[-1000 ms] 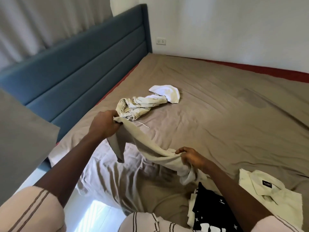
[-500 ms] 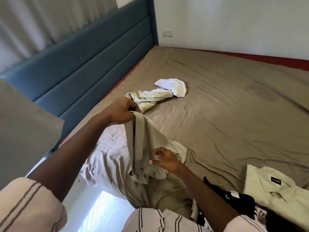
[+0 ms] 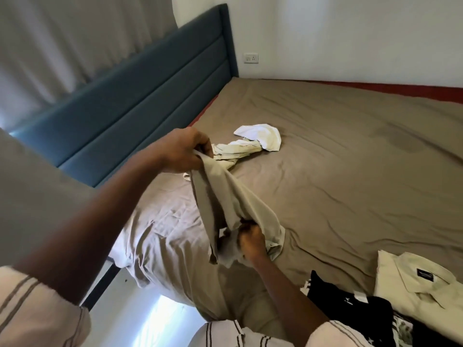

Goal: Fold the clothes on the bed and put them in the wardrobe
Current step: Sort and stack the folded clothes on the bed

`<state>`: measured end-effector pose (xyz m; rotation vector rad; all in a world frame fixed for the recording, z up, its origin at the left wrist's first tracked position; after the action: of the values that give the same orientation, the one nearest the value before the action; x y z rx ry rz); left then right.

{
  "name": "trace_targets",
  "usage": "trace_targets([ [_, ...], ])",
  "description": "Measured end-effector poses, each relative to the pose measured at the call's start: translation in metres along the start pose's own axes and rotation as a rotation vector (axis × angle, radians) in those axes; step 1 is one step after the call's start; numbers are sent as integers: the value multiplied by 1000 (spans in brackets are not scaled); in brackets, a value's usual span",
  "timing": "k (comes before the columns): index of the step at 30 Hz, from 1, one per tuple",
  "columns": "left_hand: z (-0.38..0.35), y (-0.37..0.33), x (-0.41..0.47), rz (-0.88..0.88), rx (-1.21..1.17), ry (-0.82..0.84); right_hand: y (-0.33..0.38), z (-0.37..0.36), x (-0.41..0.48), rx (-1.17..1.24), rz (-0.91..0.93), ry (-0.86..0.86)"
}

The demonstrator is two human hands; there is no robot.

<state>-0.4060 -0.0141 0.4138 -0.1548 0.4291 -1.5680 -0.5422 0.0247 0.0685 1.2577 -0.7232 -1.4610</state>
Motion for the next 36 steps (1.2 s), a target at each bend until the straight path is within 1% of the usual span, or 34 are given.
trace_targets([
  [2,-9,18,3,13,63,109,-7,9,0,108,-55,25],
  [3,-14,29,6,18,154,123,-9,18,0,134,-75,17],
  [6,-16,70,11,66,434,60,5,54,5,55,45,-17],
  [7,-14,86,10,92,494,41,14,66,8,-33,112,12],
  [9,-2,120,2,159,562,2,39,83,12,-269,253,140],
  [10,4,135,-3,193,555,-10,50,90,13,-397,298,203],
  [12,17,150,-9,220,497,-30,74,106,22,-703,405,240],
  [13,19,153,-11,211,464,-28,87,118,27,-826,449,178],
  [14,18,155,-11,188,436,-17,101,133,33,-905,474,56],
  [15,16,153,-10,165,404,5,117,154,35,-921,478,-113],
  [16,11,152,-11,143,341,34,127,176,36,-859,445,-289],
  [17,5,147,-12,113,213,64,137,198,34,-744,410,-446],
  [18,-3,141,-14,81,19,101,143,215,32,-623,364,-549],
  [19,-9,128,-18,43,-205,136,147,228,34,-525,318,-608],
  [20,-16,115,-24,14,-377,175,146,235,37,-465,269,-631],
  [21,-22,102,-26,-10,-470,215,147,242,41,-445,227,-643],
  [22,-27,95,-26,-21,-477,232,146,246,43,-453,196,-648],
  [23,-29,92,-22,-34,-400,203,146,250,44,-457,181,-662],
  [25,-27,88,-13,-42,-93,47,147,260,41,-350,202,-727],
  [26,-23,87,-10,-36,6,-41,150,266,38,-264,232,-773],
  [28,-20,85,-7,-23,102,-203,158,277,31,-131,273,-844],
  [29,-21,84,-7,-30,119,-255,163,280,30,-91,282,-860],
  [30,-25,82,-6,-49,111,-256,165,282,30,-64,276,-867],
  [31,-32,78,-5,-81,63,-205,168,285,30,-46,262,-868],
  [34,-52,61,-9,-116,-254,45,169,293,36,-40,239,-870],
  [36,-56,38,-17,-160,-437,137,166,297,40,-40,221,-864],
])
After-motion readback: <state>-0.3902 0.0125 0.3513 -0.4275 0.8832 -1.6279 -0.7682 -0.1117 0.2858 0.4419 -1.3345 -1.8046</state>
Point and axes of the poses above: each hand's wrist, its own x-axis towards the middle knuckle, its own z-axis out of the back of the hand, y = z × x, the point moved 9 cm from there along x, towards the middle knuckle, and after that the axes turned 8 degrees about -x, right-handed, at the moved point
